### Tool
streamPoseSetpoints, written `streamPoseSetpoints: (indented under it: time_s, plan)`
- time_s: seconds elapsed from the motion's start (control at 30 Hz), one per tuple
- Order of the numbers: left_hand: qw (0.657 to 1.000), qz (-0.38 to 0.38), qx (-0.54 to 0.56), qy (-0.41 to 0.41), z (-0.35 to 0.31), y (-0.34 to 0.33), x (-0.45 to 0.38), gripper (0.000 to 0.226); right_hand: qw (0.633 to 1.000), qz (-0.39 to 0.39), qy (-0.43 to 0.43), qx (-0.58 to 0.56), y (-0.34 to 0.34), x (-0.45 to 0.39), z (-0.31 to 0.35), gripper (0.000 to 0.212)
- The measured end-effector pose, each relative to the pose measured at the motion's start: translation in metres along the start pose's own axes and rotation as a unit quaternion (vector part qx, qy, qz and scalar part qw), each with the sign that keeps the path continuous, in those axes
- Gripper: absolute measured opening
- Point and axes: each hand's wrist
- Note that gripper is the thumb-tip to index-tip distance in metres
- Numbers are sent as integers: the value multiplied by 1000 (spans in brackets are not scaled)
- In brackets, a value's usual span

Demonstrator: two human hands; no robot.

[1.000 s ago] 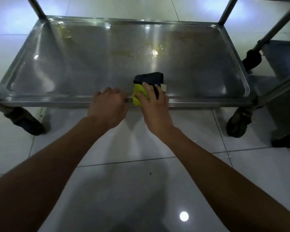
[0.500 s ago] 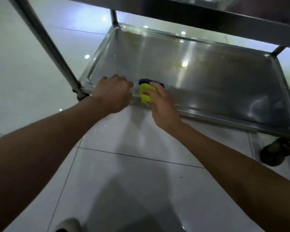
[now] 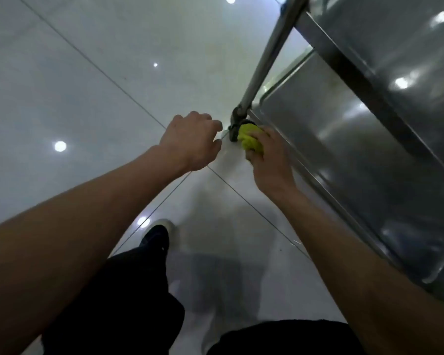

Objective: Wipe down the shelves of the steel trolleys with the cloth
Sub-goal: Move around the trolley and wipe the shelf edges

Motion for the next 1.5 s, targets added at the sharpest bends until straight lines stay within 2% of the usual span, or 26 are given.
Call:
streamPoseSetpoints:
  time_s: [0.2, 0.37, 0.57, 0.77, 0.87, 1.0, 1.2, 1.33, 1.5]
  plan:
    - [990, 19, 78, 119, 69, 82, 89, 42, 999, 41, 30, -14, 33, -20, 146, 42]
    - [974, 14, 128, 186, 104, 187, 164, 41, 996, 67, 60, -24, 90, -36, 277, 42]
    - [962, -20, 184, 201, 148, 338, 209, 42, 993, 100, 60, -25, 156, -70, 422, 42]
    - [959, -77, 205, 179, 170, 452, 218, 40, 995, 45, 50, -77, 206, -124, 514, 35]
    - [962, -107, 202, 151, 164, 498, 198, 39, 990, 3, 31, -139, 232, -154, 538, 25]
    - [970, -120, 186, 100, 144, 551, 147, 39, 988, -21, 8, -152, 266, -198, 542, 35]
    - [986, -134, 83, 57, 131, 626, 54, 41, 989, -71, 43, -119, 316, -288, 522, 41]
    - [991, -116, 38, 53, 134, 665, -1, 44, 990, -70, 76, -96, 338, -349, 515, 41]
    - [992, -113, 33, 53, 142, 700, -66, 45, 993, -74, 62, -73, 360, -410, 501, 45]
Point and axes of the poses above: each hand's wrist, its own x-axis away from the middle knuckle, its own y-axis out of the back of the hand, z = x × y, and after that the axes turned 11 degrees about y, right-handed
